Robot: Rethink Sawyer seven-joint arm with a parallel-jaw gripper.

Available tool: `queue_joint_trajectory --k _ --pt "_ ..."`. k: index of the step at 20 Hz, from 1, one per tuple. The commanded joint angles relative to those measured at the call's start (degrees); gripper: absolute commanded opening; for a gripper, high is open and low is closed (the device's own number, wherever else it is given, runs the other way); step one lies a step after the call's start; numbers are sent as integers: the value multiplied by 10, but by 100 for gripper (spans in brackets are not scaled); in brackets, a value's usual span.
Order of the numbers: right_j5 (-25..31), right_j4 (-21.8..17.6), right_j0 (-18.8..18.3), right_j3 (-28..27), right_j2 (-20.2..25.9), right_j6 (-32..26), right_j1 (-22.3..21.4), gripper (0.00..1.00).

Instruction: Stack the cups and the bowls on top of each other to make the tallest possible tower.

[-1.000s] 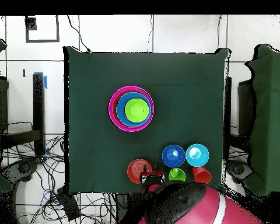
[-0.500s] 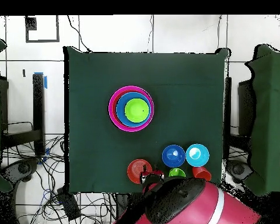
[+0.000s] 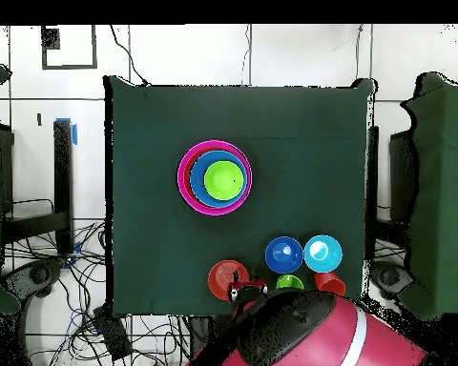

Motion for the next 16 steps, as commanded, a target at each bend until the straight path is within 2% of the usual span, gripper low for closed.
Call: queue_joint_trajectory --k 1,9,10,16 --pt "-3 -17 9 -83 50 62 8 100" --pt "4 -35 -5 -85 64 67 4 100" --pt "7 -38 -7 -86 66 69 3 0" --pt "10 -41 -11 -86 70 70 2 0"
